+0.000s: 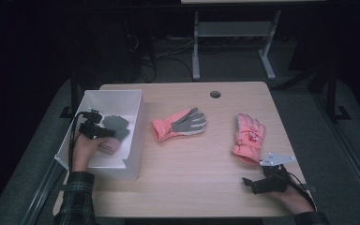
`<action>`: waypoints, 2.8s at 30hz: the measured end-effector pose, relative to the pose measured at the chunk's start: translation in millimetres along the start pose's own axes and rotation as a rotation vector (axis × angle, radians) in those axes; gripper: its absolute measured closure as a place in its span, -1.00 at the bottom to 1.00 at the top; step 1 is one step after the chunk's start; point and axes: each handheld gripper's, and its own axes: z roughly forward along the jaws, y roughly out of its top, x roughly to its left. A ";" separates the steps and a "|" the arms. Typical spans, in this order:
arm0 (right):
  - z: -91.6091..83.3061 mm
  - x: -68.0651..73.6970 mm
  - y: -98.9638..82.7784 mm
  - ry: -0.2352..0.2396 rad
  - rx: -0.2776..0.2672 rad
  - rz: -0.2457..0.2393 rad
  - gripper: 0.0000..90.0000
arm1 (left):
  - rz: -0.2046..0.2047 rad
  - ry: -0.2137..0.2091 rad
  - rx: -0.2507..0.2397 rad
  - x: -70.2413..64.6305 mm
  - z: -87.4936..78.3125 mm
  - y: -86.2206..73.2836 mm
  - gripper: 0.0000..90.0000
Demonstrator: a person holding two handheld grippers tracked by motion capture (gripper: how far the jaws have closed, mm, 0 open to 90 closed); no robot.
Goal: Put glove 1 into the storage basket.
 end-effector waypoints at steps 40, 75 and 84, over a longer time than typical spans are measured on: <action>0.0 0.0 0.0 0.000 0.000 0.000 -0.96 | 0.177 -0.175 -0.272 -53.9 -93.6 32.2 -0.71; 0.0 0.0 0.0 0.000 -0.001 0.000 -0.96 | 0.456 -0.417 -0.278 -209.5 -70.9 47.2 -0.65; 0.0 -0.1 0.0 0.000 0.000 -0.002 -0.96 | 0.522 -0.367 -0.252 -232.4 -38.4 51.1 0.01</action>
